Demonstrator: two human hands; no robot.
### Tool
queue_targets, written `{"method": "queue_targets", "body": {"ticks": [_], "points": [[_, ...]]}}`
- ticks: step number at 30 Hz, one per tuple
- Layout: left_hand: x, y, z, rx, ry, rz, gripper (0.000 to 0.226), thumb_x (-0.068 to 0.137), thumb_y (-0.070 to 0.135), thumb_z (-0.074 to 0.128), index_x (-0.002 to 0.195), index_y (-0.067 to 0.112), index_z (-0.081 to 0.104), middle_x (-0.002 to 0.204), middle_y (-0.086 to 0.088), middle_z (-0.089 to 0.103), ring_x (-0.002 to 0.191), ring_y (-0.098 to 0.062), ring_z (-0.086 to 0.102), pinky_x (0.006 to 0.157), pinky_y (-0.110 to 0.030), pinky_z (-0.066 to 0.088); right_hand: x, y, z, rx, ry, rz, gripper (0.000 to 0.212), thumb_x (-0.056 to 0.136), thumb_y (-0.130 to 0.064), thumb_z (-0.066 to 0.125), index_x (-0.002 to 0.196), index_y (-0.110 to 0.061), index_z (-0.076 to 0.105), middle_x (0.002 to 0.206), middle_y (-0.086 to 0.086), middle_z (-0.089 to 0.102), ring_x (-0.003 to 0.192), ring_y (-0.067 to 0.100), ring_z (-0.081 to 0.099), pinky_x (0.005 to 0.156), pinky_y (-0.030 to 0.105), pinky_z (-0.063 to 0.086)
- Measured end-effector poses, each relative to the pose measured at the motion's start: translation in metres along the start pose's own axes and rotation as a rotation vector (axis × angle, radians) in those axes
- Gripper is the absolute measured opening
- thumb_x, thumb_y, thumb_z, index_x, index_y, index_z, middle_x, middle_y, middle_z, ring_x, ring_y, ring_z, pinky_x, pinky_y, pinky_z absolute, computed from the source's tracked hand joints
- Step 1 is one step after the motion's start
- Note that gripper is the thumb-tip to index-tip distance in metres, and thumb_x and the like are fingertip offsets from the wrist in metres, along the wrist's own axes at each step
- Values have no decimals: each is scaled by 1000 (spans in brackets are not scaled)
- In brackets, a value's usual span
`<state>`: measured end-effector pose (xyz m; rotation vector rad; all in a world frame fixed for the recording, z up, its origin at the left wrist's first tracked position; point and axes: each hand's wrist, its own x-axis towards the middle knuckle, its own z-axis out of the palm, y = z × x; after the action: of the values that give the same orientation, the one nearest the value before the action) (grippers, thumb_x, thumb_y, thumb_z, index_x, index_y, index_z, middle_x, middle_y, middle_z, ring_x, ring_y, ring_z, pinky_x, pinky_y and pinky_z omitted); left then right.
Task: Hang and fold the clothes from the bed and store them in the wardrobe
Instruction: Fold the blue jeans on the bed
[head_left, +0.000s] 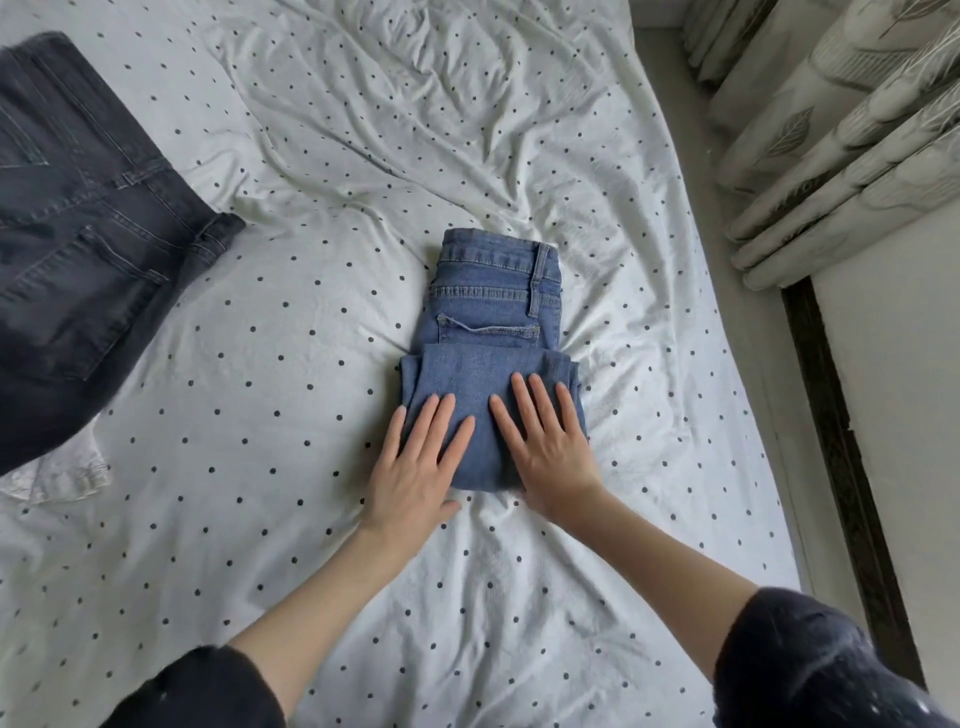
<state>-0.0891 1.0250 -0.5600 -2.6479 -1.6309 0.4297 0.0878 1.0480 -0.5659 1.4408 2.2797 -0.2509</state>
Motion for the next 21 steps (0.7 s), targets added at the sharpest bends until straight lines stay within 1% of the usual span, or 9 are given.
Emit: {"method": "queue_targets", "body": {"ticks": [2,4,7,10,13,15,17,19,21], "points": [[5,1,4,92,28,-20,74,75,37,72,141,21,42,145,-13,41,134,-26,40,108,-45,36,1,-4,-1,1,3,22,101,87,-40,56,146,-12,-20,154,21,-19,142,38,-15,110,53,-16],[14,1,3,106,78,-3,64,79,27,70,139,21,46,142,-14,46,131,-26,45,107,-41,39,0,-7,-2,23,47,42,95,84,-36,59,150,-11,-5,156,22,-8,144,37,-5,113,52,-11],[20,-1,-4,27,114,10,60,67,14,80,124,13,62,128,-19,58,116,-29,58,95,-38,49,-16,-9,2,40,218,80,73,75,-24,63,142,-7,39,148,21,34,137,33,34,114,49,24],[19,-6,-18,-80,105,44,69,45,10,88,111,8,69,117,-18,65,102,-29,66,85,-35,54,-38,-8,7,84,335,63,57,72,-14,59,129,-8,57,133,17,54,125,28,51,105,46,40],[25,-11,-35,-219,-40,53,64,70,13,74,130,18,54,136,-7,54,120,-21,54,101,-28,40,-43,1,-5,105,399,66,49,65,-9,67,113,-5,67,114,16,65,110,30,62,100,47,45],[33,-18,-52,-296,-159,53,55,78,19,60,131,29,49,133,1,56,119,-20,53,98,-29,40,-42,17,-28,211,353,0,53,58,-9,72,110,-4,66,106,15,66,103,32,63,107,44,38],[41,-28,-76,-348,-260,59,49,73,29,62,121,37,55,112,2,66,104,-24,60,82,-30,46,-41,34,-54,291,160,-71,54,68,-17,65,121,-11,58,111,9,63,107,28,58,111,32,28],[49,-39,-100,-418,-451,63,50,65,34,67,113,42,58,96,3,67,92,-22,60,70,-26,45,-39,50,-76,351,18,-115,51,75,-26,60,125,-20,54,112,5,63,107,26,56,99,29,35],[59,-51,-118,-566,-616,50,42,63,31,72,102,40,60,91,5,66,86,-17,60,68,-27,49,-33,61,-98,437,-55,-113,48,73,-29,64,121,-24,56,103,5,66,94,25,59,81,30,44]]}}
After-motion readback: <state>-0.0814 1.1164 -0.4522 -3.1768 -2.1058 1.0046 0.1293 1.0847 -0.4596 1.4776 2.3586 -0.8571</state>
